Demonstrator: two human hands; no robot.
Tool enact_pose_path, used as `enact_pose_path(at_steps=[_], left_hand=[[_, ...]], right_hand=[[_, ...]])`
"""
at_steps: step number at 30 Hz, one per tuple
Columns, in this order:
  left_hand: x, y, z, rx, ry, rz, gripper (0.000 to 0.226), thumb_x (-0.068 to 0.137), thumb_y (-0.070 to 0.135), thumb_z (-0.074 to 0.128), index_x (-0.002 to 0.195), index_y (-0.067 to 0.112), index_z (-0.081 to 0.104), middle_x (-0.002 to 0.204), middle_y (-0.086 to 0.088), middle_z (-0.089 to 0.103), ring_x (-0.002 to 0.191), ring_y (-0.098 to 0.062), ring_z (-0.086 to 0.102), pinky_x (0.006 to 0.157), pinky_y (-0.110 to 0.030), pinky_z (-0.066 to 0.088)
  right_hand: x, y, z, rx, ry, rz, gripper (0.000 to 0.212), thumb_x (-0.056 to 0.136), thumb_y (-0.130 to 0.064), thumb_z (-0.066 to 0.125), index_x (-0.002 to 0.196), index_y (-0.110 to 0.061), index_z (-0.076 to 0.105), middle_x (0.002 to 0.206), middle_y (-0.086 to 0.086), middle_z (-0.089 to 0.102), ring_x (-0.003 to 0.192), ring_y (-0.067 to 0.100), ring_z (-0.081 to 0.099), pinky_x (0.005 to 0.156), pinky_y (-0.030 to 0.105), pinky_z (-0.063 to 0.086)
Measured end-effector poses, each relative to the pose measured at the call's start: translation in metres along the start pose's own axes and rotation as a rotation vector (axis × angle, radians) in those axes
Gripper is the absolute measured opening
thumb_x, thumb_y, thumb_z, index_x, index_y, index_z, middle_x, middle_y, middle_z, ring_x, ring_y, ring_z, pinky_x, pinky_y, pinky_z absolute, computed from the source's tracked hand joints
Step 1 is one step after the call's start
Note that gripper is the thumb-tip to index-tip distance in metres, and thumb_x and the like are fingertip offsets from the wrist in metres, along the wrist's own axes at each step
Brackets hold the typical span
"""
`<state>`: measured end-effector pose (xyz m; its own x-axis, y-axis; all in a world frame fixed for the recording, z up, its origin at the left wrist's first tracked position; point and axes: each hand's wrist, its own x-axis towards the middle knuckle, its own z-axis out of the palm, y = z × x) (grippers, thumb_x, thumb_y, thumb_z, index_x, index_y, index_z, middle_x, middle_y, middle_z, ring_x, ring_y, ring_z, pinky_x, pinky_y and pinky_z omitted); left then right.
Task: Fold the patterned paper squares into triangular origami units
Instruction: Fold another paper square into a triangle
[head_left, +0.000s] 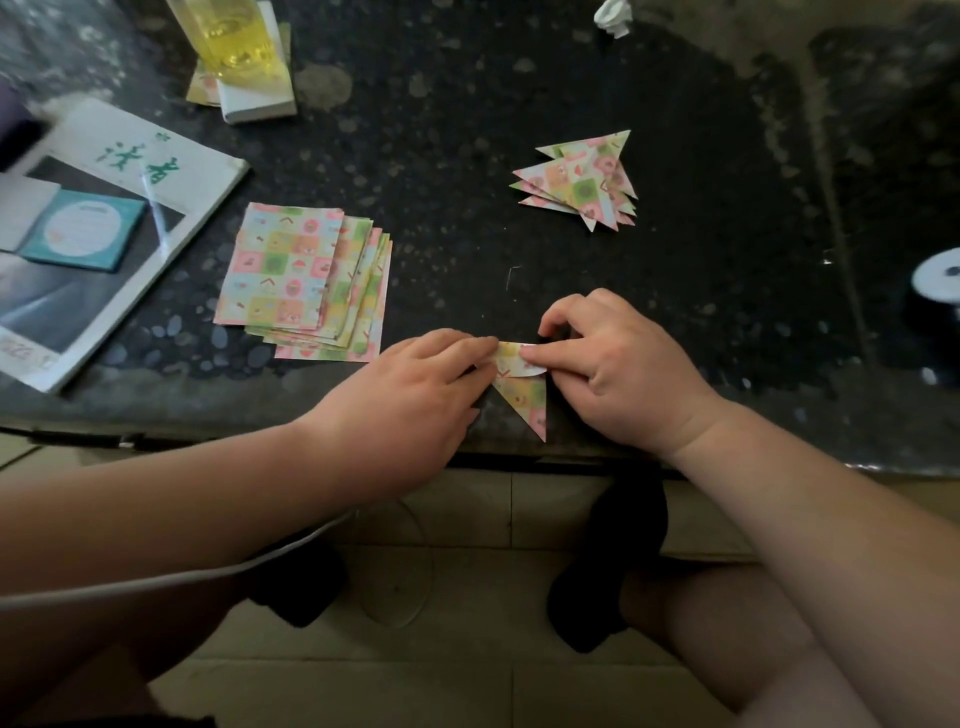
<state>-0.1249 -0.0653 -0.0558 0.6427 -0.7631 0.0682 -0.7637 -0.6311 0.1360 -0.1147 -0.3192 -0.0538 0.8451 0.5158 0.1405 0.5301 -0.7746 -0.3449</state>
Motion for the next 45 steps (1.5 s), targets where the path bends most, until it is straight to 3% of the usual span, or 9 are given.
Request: enact_pose_path(at_steps=[8,15,21,26,29,32,37,41,45], left_hand=[[-0.002,0.002,-0.006,0.03,-0.126,-0.056,0.054,0.099,0.041,0.044,0.145,0.015,0.054,0.154,-0.01,0.046,0.138,-0.029,0.044,0.108,-0.048,0.047],[-0.003,0.007,-0.014,0.045,-0.187,-0.095,0.066,0.095,0.056,0.04,0.149,0.019,0.049,0.158,-0.006,0.042,0.143,-0.025,0.04,0.112,-0.044,0.04],[-0.003,0.011,-0.017,0.064,-0.219,-0.119,0.075,0.094,0.063,0.034,0.148,0.014,0.049,0.158,-0.007,0.043,0.143,-0.024,0.04,0.115,-0.042,0.035],[0.001,0.013,-0.018,0.049,-0.236,-0.11,0.08,0.093,0.067,0.026,0.147,0.013,0.051,0.158,-0.006,0.043,0.145,-0.023,0.04,0.119,-0.042,0.031],[0.007,0.013,-0.021,0.019,-0.262,-0.109,0.086,0.091,0.07,0.019,0.151,0.014,0.046,0.163,-0.004,0.035,0.149,-0.02,0.032,0.123,-0.04,0.025],[0.012,0.015,-0.025,0.01,-0.262,-0.118,0.085,0.092,0.07,0.02,0.15,0.014,0.046,0.164,-0.002,0.033,0.149,-0.019,0.03,0.124,-0.038,0.024],[0.017,0.02,-0.029,0.037,-0.258,-0.109,0.087,0.091,0.072,0.022,0.152,0.015,0.044,0.164,-0.001,0.032,0.149,-0.017,0.029,0.124,-0.037,0.022],[0.023,0.021,-0.032,0.011,-0.255,-0.108,0.084,0.092,0.073,0.028,0.151,0.016,0.045,0.162,0.0,0.035,0.148,-0.015,0.03,0.123,-0.037,0.022],[0.029,0.019,-0.033,-0.03,-0.249,-0.102,0.081,0.09,0.073,0.04,0.149,0.018,0.048,0.158,0.004,0.042,0.142,-0.014,0.037,0.12,-0.037,0.027]], right_hand=[[0.002,-0.003,-0.004,0.005,-0.037,0.017,0.038,0.098,-0.032,0.047,0.112,-0.021,0.08,0.111,0.002,0.064,0.094,0.023,0.054,0.065,0.048,0.054],[0.002,-0.004,-0.009,-0.001,-0.075,0.034,0.026,0.097,-0.026,0.061,0.115,-0.023,0.079,0.114,0.0,0.063,0.097,0.02,0.053,0.069,0.044,0.054],[0.003,-0.007,-0.013,-0.004,-0.118,0.05,0.037,0.096,-0.037,0.048,0.115,-0.028,0.079,0.117,-0.001,0.061,0.098,0.019,0.051,0.071,0.045,0.054],[0.004,-0.013,-0.019,-0.045,-0.181,0.075,0.029,0.098,-0.033,0.056,0.118,-0.032,0.077,0.122,-0.003,0.059,0.103,0.017,0.049,0.076,0.042,0.053],[0.007,-0.027,-0.03,-0.127,-0.28,0.132,0.033,0.101,-0.035,0.053,0.128,-0.037,0.072,0.135,-0.006,0.052,0.115,0.017,0.046,0.086,0.042,0.051],[0.006,-0.053,-0.038,-0.284,-0.425,0.218,0.042,0.103,-0.039,0.047,0.144,-0.037,0.055,0.149,-0.002,0.039,0.129,0.022,0.04,0.098,0.042,0.048],[-0.003,-0.091,-0.041,-0.381,-0.517,0.389,0.06,0.098,-0.039,0.054,0.155,-0.03,0.036,0.153,0.007,0.03,0.133,0.028,0.038,0.099,0.042,0.045],[-0.004,-0.101,-0.039,-0.384,-0.534,0.394,0.063,0.096,-0.037,0.056,0.155,-0.023,0.037,0.161,0.008,0.021,0.14,0.029,0.03,0.106,0.045,0.04],[0.001,-0.104,-0.034,-0.378,-0.568,0.361,0.062,0.098,-0.035,0.052,0.156,-0.019,0.038,0.171,0.009,0.003,0.155,0.03,0.004,0.121,0.05,0.024]])
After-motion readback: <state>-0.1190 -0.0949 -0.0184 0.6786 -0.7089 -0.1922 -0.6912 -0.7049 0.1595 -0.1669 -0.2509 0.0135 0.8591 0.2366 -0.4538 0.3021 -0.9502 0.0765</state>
